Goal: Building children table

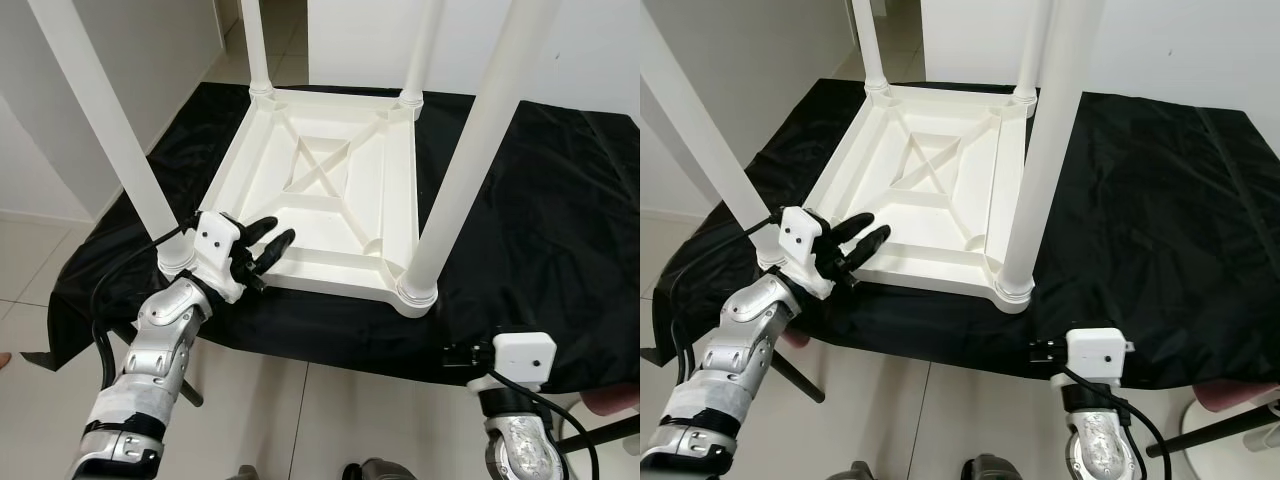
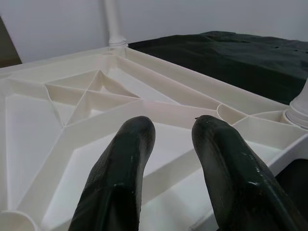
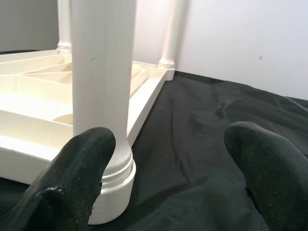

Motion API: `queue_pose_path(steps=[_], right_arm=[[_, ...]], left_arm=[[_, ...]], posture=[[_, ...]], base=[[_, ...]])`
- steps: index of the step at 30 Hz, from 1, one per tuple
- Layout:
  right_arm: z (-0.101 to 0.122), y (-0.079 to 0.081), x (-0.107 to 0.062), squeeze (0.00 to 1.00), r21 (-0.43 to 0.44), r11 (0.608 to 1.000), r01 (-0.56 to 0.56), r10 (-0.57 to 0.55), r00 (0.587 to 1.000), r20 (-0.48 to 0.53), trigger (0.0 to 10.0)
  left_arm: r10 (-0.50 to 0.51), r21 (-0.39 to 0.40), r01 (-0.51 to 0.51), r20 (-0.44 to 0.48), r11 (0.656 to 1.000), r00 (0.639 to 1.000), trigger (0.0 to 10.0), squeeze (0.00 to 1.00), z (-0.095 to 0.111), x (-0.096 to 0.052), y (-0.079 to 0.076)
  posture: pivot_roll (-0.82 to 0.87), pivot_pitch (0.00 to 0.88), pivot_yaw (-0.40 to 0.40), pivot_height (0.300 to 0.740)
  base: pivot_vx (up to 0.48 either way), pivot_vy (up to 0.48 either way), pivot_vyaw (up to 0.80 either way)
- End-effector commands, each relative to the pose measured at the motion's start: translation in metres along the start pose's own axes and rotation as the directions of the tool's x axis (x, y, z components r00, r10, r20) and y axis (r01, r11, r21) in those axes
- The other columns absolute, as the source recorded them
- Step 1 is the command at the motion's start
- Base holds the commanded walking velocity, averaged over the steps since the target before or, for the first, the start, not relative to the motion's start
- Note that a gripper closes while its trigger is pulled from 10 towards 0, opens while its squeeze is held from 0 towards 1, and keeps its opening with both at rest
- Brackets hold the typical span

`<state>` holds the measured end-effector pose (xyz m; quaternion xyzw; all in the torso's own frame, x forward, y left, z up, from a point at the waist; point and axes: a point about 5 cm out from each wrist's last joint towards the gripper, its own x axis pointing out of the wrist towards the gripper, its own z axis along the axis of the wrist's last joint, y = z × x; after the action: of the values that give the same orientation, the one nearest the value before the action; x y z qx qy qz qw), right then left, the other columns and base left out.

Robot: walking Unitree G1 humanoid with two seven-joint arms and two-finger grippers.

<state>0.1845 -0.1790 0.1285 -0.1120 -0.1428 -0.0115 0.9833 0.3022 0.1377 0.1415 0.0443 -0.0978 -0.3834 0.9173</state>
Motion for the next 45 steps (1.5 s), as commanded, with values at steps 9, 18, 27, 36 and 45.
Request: queue_pose_path(steps=[9,18,27,36,45], right_arm=[[0.005,0.005,0.016,0.00,0.032,0.991,-0.127,0.127,0.992,0.016,10.0],[0.008,0.021,0.050,0.00,0.101,0.980,-0.172,0.167,0.984,0.054,10.0],[0.016,0.037,0.084,0.00,0.184,0.979,-0.087,0.075,0.995,0.071,10.0],[0.023,0.051,0.091,0.00,0.262,0.965,-0.014,-0.004,0.998,0.066,5.3],[0.041,0.050,0.092,0.00,0.254,0.967,0.011,-0.042,0.992,0.116,7.4]], left_arm=[[-0.222,0.009,0.222,-0.041,0.975,0.974,10.0,0.00,0.003,-0.010,-0.024],[-0.412,-0.106,0.405,-0.047,0.908,0.910,10.0,0.00,0.009,-0.013,-0.049],[-0.413,-0.091,0.409,-0.042,0.908,0.910,10.0,0.00,0.009,-0.006,-0.060],[-0.412,-0.090,0.409,-0.023,0.908,0.911,10.0,0.00,0.015,0.003,-0.069],[-0.421,-0.087,0.419,-0.008,0.904,0.907,10.0,0.00,0.020,0.007,-0.072]], posture=[[-0.01,0.020,0.039,0.740],[0.00,0.020,0.024,0.740],[0.01,0.017,-0.001,0.740],[0.01,0.010,-0.009,0.740],[0.00,0.003,-0.009,0.740]], base=[[0.000,0.000,0.00],[0.000,0.000,0.00],[0.000,0.000,0.00],[0.000,0.000,0.00],[0.000,0.000,0.00]])
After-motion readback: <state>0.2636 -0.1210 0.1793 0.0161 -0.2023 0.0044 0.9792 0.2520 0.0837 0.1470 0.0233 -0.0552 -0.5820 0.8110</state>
